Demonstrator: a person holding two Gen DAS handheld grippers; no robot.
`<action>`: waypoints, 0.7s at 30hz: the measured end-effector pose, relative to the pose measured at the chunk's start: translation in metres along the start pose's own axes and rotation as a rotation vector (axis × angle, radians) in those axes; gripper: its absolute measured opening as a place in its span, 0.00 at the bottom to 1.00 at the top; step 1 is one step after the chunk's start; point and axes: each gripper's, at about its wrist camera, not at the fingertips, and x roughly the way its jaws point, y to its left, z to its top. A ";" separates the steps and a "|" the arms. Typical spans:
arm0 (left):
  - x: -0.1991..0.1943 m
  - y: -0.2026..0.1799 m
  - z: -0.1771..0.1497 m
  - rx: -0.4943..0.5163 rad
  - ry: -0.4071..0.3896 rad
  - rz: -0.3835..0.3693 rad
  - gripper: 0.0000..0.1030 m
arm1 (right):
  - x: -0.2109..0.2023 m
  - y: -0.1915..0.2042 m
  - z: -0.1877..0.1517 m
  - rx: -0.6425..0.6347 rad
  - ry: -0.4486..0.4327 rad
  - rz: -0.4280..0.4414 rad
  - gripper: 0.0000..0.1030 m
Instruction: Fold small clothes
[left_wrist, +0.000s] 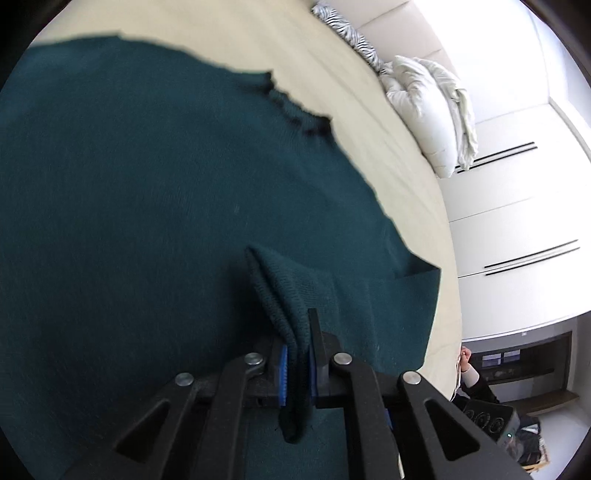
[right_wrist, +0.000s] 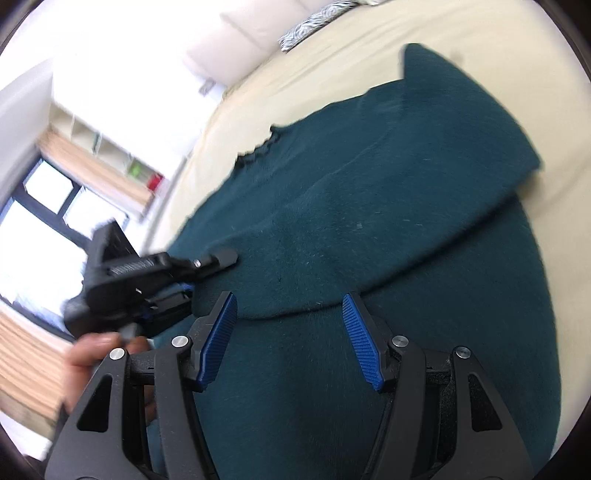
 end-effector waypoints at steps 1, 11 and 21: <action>-0.005 -0.004 0.005 0.024 -0.018 0.004 0.08 | 0.002 0.000 0.001 0.036 -0.008 0.011 0.60; -0.055 -0.023 0.055 0.238 -0.244 0.121 0.08 | 0.006 -0.055 0.036 0.368 -0.111 0.105 0.62; -0.030 0.053 0.071 0.108 -0.222 0.189 0.08 | -0.004 -0.099 0.074 0.540 -0.296 0.102 0.61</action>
